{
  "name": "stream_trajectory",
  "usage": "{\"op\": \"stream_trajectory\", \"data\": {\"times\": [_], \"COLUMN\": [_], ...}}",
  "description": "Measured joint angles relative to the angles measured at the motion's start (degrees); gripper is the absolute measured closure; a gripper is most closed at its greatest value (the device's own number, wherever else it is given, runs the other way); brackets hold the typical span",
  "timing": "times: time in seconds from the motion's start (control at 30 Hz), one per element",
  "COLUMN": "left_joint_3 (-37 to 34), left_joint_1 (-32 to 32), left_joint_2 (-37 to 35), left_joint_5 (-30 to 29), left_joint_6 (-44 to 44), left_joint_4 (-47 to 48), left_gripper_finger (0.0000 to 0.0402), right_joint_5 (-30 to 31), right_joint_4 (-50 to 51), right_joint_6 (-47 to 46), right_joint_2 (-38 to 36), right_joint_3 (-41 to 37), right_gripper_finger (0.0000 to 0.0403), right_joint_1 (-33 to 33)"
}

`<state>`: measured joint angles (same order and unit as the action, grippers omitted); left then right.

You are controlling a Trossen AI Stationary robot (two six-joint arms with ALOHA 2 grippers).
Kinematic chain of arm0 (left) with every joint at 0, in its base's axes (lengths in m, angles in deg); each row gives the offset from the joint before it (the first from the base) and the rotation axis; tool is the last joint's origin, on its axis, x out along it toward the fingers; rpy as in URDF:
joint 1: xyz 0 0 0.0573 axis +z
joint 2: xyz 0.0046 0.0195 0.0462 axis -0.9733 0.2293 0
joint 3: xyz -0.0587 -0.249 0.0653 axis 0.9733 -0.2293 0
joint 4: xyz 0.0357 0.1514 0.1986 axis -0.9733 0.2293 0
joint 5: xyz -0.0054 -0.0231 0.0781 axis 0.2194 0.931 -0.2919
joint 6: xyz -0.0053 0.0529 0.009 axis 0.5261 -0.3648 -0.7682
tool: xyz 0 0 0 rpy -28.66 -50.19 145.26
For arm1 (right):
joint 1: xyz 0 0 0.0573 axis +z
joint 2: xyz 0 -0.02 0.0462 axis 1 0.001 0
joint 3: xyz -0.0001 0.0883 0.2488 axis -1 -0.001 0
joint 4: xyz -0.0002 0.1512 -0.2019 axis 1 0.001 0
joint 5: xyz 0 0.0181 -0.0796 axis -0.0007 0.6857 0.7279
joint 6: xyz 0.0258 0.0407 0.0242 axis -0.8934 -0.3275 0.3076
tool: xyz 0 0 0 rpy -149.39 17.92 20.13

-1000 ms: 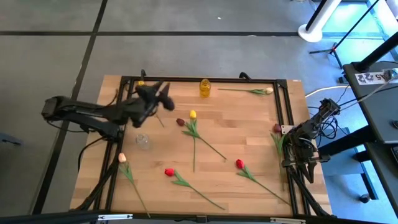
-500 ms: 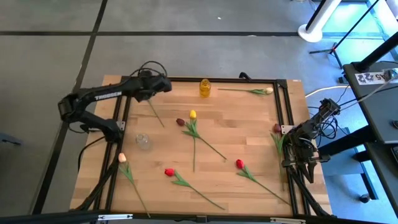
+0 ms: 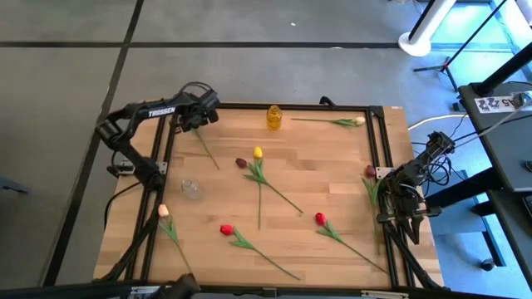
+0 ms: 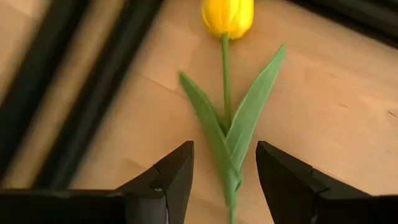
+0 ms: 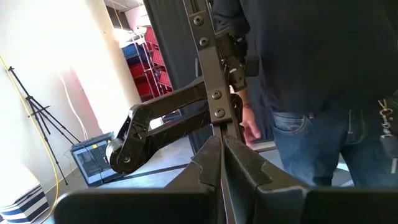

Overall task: Sort flowers into vase by color
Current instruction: Put top yellow flower into the transparent vase

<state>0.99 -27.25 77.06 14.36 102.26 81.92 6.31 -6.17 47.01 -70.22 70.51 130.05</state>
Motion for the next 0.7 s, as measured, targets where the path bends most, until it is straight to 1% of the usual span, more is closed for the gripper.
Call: {"op": "stream_trajectory", "data": {"times": [0.1,0.23,0.37,0.43,0.5,0.57,0.7], "left_joint_3": [-3.79,-6.94,-10.72,-11.29,-11.41,-11.43,-11.43], "left_joint_1": [2.14,3.15,4.35,4.39,4.35,4.35,3.61], "left_joint_2": [0.31,0.31,0.29,0.08,0.11,0.14,0.23], "left_joint_5": [2.34,1.72,1.89,1.9,1.58,1.57,1.69], "left_joint_6": [-0.99,-1.1,-0.74,-0.65,-0.64,-0.67,-0.89], "left_joint_4": [-6.16,-11.61,-19.01,-20.85,-21.43,-21.9,-23.02], "left_gripper_finger": [0.0233,0.0233,0.0233,0.0239,0.0253,0.0277,0.0348], "right_joint_5": [0.0,0.0,0.01,0.0,0.02,0.0,0.0], "right_joint_4": [0.0,0.0,0.02,0.02,0.02,0.02,0.08], "right_joint_6": [0.02,0.02,0.02,0.02,0.01,0.0,0.0], "right_joint_2": [-0.01,-0.02,-0.02,-0.01,-0.01,-0.02,0.0], "right_joint_3": [-0.02,0.0,-0.01,-0.02,-0.02,-0.02,-0.02], "right_gripper_finger": [0.0381,0.0381,0.0381,0.0381,0.0381,0.0381,0.0381], "right_joint_1": [-0.01,-0.01,-0.01,0.0,-0.01,-0.01,-0.01]}}
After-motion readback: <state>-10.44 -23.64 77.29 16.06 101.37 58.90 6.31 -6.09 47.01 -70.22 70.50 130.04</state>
